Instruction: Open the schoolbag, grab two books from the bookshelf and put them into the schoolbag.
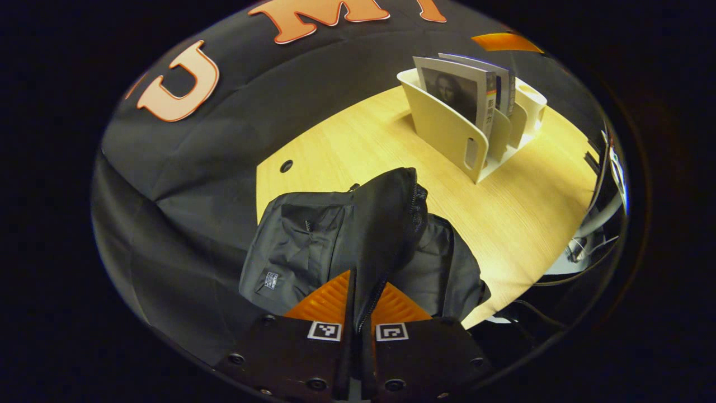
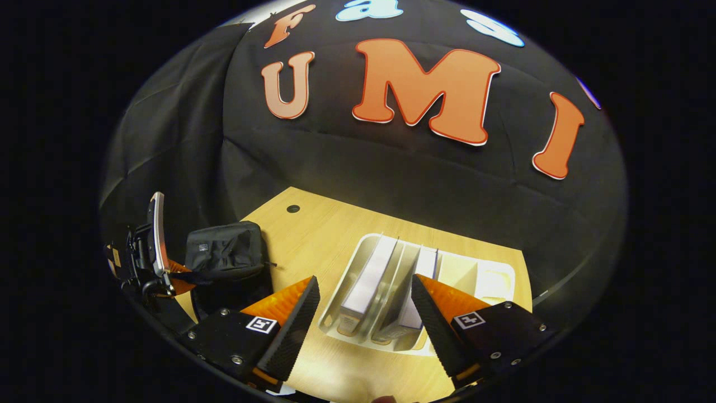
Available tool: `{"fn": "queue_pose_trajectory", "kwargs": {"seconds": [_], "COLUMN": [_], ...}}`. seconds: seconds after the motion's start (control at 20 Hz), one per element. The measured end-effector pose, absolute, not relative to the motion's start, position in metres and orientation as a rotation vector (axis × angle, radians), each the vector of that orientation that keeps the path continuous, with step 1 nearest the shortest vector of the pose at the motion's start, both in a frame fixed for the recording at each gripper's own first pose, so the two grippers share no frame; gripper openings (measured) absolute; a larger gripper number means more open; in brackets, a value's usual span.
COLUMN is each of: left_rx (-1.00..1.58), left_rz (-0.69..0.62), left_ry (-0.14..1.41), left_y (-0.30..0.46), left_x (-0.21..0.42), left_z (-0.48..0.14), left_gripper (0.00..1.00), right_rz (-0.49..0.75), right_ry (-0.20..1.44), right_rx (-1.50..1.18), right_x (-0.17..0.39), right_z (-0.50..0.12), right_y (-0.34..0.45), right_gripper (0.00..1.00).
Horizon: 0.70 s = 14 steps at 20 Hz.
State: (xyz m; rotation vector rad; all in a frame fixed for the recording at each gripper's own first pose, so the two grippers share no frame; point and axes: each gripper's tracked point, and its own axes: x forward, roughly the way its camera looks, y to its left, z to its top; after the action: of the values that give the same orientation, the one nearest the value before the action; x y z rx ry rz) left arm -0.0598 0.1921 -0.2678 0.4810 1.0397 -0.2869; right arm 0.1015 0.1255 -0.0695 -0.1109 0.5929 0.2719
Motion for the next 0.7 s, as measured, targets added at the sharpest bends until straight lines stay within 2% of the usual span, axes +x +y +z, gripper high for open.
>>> {"fn": "queue_pose_trajectory", "kwargs": {"seconds": [0.25, 0.65, 0.7], "left_rx": [0.462, 0.509, 0.516], "left_rz": [-0.431, -0.561, -0.569], "left_ry": [1.095, 1.113, 1.114], "left_y": [0.201, 0.218, 0.22], "left_x": [-0.05, -0.027, -0.026], "left_z": [-0.254, -0.233, -0.232], "left_gripper": [0.08, 0.07, 0.07], "right_rz": [0.191, 0.124, 0.118], "right_ry": [0.74, 1.006, 1.04], "right_rx": [-0.075, -0.139, -0.142], "right_x": [0.129, 0.162, 0.162], "right_z": [-0.077, -0.122, -0.13], "right_y": [0.138, 0.132, 0.13], "right_gripper": [0.98, 0.98, 0.85]}}
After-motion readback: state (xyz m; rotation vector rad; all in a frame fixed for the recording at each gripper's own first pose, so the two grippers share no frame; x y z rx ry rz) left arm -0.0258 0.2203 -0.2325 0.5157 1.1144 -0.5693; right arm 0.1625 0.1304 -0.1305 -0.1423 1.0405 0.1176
